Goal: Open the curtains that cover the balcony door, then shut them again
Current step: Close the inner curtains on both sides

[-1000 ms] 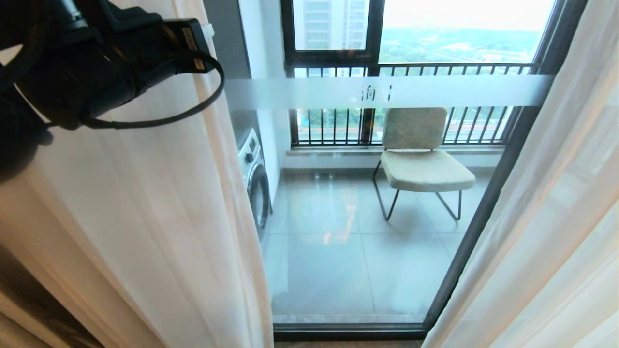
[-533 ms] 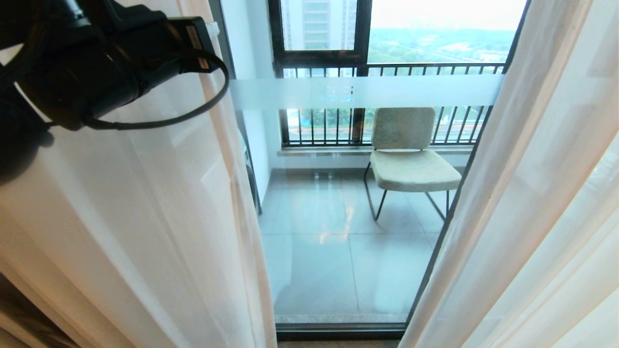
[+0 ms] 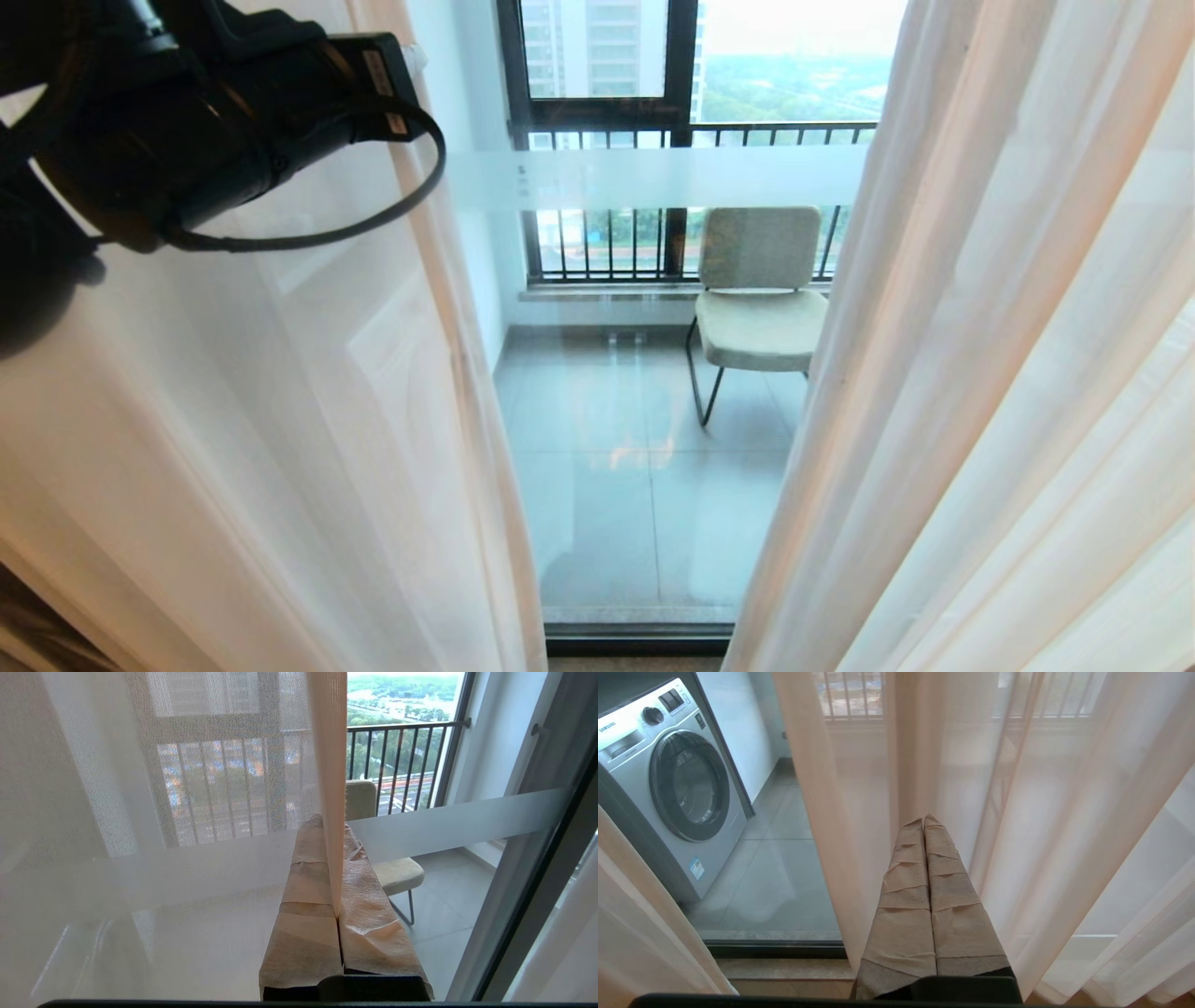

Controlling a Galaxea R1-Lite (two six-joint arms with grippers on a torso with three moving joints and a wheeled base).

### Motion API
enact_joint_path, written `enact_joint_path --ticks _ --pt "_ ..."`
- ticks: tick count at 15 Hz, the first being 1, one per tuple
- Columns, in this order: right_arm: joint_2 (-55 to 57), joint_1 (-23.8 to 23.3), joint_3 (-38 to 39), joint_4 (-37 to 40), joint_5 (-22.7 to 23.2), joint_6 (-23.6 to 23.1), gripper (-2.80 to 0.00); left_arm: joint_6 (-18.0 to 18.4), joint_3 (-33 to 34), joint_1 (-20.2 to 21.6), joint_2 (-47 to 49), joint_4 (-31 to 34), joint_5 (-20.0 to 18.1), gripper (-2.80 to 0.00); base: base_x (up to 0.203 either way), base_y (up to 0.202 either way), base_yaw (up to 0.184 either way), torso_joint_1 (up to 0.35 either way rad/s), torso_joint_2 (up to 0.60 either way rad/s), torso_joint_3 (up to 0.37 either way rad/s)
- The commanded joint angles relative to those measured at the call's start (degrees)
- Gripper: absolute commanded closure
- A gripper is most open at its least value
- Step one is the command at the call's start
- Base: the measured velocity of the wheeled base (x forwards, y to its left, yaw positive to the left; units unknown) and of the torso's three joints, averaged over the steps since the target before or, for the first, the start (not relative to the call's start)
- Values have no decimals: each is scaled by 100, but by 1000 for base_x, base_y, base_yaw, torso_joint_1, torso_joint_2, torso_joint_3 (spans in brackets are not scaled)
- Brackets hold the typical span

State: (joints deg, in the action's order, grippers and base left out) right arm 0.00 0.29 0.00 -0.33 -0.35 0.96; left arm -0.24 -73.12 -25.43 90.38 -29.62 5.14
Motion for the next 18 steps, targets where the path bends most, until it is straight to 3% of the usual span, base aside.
enact_joint_path --ticks 1,18 --pt "0 6 0 -2 0 0 0 -2 -1 -51 -3 -17 5 0 0 -188 6 2 -6 -2" --pt "0 -3 0 -2 0 0 0 -2 -1 -243 23 -17 5 0 0 -192 2 2 3 2"
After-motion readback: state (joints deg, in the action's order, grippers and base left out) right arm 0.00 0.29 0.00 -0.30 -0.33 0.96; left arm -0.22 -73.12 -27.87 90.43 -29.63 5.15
